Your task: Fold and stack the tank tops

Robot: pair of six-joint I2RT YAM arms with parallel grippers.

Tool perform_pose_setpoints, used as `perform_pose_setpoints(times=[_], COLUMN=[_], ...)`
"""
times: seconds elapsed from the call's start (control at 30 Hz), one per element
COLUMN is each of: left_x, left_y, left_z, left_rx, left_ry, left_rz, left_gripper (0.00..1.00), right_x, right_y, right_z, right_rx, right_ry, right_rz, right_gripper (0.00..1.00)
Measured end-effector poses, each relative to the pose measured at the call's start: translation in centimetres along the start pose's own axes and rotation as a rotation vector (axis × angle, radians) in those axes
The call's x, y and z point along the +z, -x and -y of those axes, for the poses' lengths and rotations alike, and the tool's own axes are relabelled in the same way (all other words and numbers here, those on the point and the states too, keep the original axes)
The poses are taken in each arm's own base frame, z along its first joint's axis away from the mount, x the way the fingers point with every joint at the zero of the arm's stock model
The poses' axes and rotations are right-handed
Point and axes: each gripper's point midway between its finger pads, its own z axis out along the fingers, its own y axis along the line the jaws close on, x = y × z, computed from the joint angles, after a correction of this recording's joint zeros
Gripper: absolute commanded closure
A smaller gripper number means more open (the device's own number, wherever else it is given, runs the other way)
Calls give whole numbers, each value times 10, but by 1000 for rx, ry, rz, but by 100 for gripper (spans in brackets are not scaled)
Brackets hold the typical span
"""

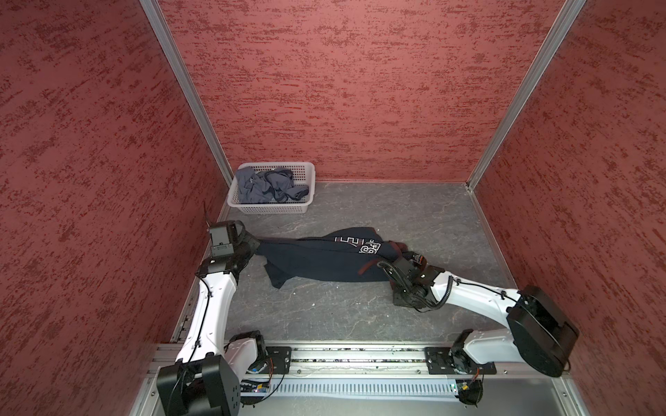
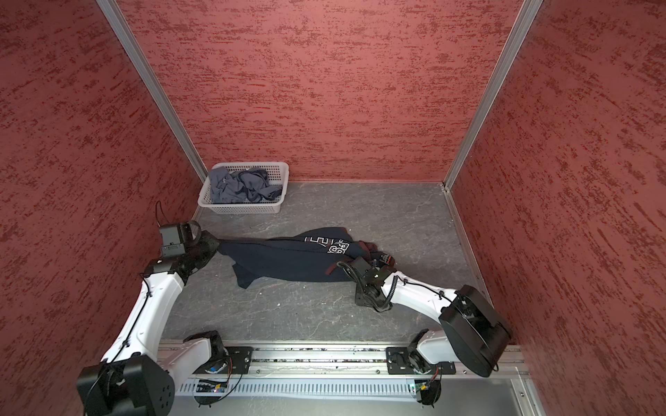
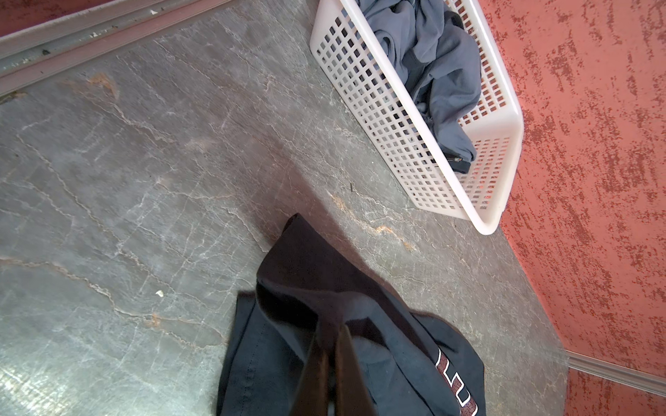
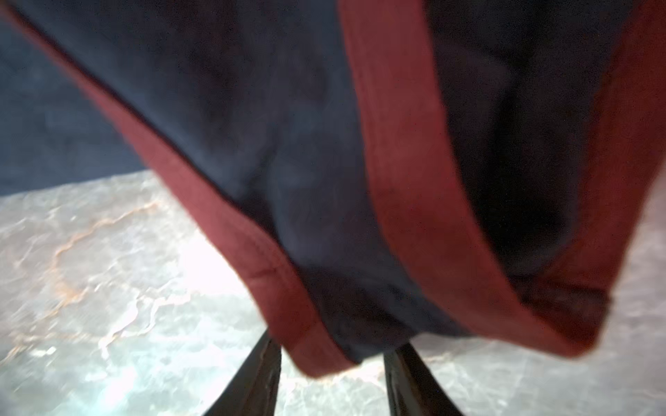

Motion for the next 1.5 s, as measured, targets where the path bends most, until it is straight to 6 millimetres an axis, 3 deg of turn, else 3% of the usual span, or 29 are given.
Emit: perform_pose_setpoints(times=[0.13,0.23,0.33,0.47,0.63,0.8,1.0,1.1,1.2,1.3,1.4,1.5], left_x=[0,-2,-9,-37,-110,-212,-321,-341,-321,-265,-176,-88], left_y=[-1,-1,1,13,41,64,68,67,69,74,71,37], left_z=[3,5,12,35,82,124,143,145,149,158,166,168], left_rx=[1,3,12,35,80,147,205,209,196,183,171,208], left_ry=[-15,-28,-59,-146,-337,-526,-687,-720,-713,-674,-568,-437], left_rz=[-6,-7,3,52,187,380,593,637,586,439,235,32], left_gripper=[100,100,100,100,100,100,100,100,100,100,100,100], right_x=[-1,-12,-41,-112,-229,-333,-429,-457,-463,-448,-398,-315], right_y=[9,24,45,78,106,114,112,111,117,135,170,201], right_z=[3,3,1,1,16,42,76,91,99,91,91,111], right_rx=[-8,-17,-25,-6,52,88,144,175,193,193,215,252], right_ry=[-40,-71,-88,-61,33,122,167,155,77,-31,-161,-247], right_rz=[34,86,177,366,653,901,1134,1220,1259,1238,1133,948], right_gripper=[79,89,96,100,100,100,100,100,100,100,100,100])
